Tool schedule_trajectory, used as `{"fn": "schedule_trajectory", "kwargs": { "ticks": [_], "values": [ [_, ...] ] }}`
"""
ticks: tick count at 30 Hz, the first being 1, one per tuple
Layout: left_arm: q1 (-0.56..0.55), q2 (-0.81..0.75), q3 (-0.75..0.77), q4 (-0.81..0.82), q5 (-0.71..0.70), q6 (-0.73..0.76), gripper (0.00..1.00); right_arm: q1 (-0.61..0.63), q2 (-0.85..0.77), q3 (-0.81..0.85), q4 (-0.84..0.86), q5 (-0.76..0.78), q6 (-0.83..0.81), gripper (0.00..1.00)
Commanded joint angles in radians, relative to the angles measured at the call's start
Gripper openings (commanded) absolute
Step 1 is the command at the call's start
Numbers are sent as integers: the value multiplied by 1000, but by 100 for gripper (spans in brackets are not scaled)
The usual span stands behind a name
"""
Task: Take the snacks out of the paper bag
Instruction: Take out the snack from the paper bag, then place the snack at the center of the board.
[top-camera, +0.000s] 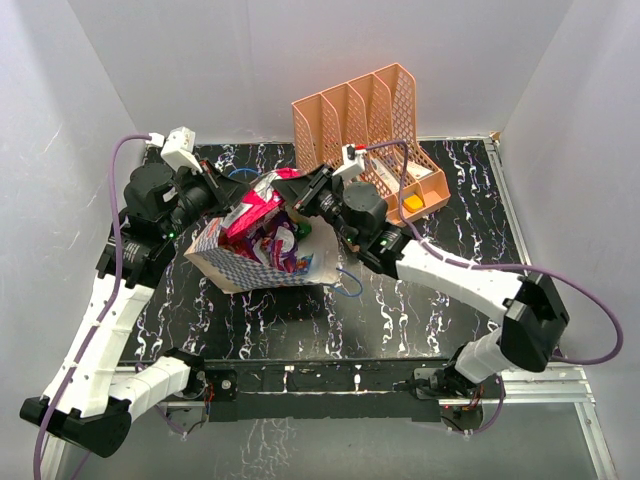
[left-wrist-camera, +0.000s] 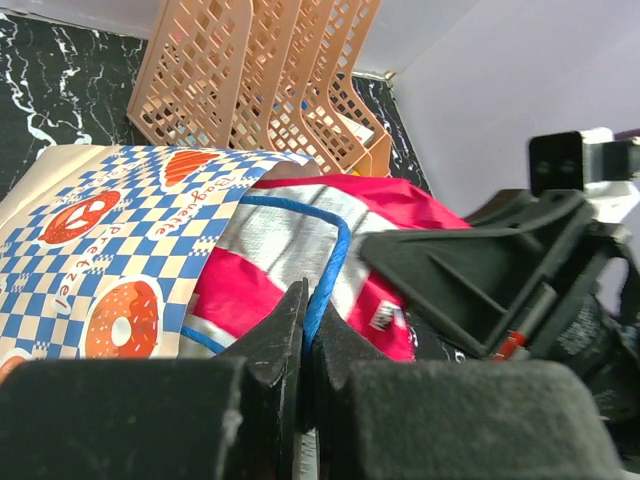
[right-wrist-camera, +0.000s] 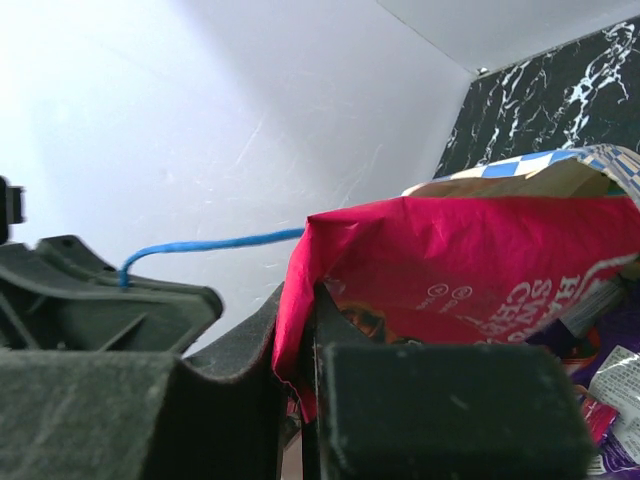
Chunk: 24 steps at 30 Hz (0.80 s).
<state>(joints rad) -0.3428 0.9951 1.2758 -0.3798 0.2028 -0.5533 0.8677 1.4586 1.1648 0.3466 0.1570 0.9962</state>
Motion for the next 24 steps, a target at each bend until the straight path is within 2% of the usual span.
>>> {"fn": "schedule_trajectory", "kwargs": {
  "ticks": [1,6,13,19,24],
  "values": [
    [-4,-16,27,-16,-39,3,0,-7,-140,-14,52,-3,-30,8],
    [-4,-13,11,2,-48,3,0,-7,-291,-61,-18,10,-143,7],
    [-5,-3,23,-11,-73,21,0,-7,-524,-48,-241,134,-435,8],
    [-4,-2,7,2,-84,21,0,-7,-640,-6,-404,396,-676,8],
    [-5,6,9,6,-75,18,0,-7,-676,-70,-399,738,-816,7]
  ]
}}
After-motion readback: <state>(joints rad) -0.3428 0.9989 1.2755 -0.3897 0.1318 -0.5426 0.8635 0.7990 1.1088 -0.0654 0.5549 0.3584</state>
